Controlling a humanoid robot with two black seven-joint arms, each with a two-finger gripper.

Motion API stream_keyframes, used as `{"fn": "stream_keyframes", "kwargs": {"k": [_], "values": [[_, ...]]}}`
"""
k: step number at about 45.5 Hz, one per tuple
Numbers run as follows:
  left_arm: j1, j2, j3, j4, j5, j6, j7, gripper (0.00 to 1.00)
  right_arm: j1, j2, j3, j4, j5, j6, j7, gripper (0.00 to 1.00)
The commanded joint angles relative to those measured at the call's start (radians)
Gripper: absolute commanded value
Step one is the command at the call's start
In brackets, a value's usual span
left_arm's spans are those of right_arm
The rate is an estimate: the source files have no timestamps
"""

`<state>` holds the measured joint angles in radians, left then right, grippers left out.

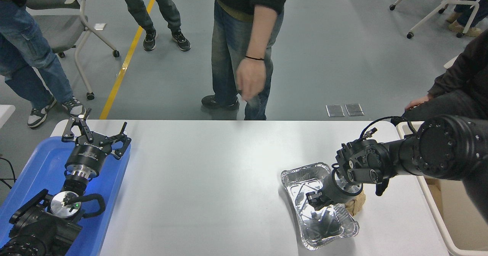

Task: Pick up foil plate and place in dustbin

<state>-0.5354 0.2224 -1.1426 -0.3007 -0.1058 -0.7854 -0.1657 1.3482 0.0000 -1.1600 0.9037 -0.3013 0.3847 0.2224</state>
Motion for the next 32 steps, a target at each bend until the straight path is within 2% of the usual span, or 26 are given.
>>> {"fn": "stream_keyframes", "kwargs": {"k": [1, 15, 27, 28, 30, 32], "values": [[0.0, -0.001, 0.0, 0.0, 0.0, 0.0, 0.0, 0.99, 0.0, 0.0, -0.001, 0.0, 0.001, 0.002, 0.0, 0.0], [0.0, -0.001, 0.001, 0.0, 0.0, 0.0, 0.0, 0.99, 0.022, 0.0, -0.001, 0.007, 0.002, 0.006, 0.0, 0.0], [0.0, -0.001, 0.0, 0.0, 0.0, 0.0, 0.0, 0.99, 0.333, 0.0, -0.059, 0.223, 0.125, 0.083, 0.005, 0.0], [0.0, 0.0, 0.0, 0.0, 0.0, 0.0, 0.0, 0.99, 0.404, -0.026, -0.064, 0.271, 0.148, 0.089, 0.005, 0.43], [0.0, 0.0, 0.0, 0.0, 0.0, 0.0, 0.0, 0.99, 0.477, -0.05, -0.069, 0.314, 0.162, 0.1, 0.005, 0.98], [0.0, 0.0, 0.0, 0.0, 0.0, 0.0, 0.0, 0.99, 0.55, -0.075, -0.078, 0.355, 0.165, 0.114, 0.003, 1.0]]}}
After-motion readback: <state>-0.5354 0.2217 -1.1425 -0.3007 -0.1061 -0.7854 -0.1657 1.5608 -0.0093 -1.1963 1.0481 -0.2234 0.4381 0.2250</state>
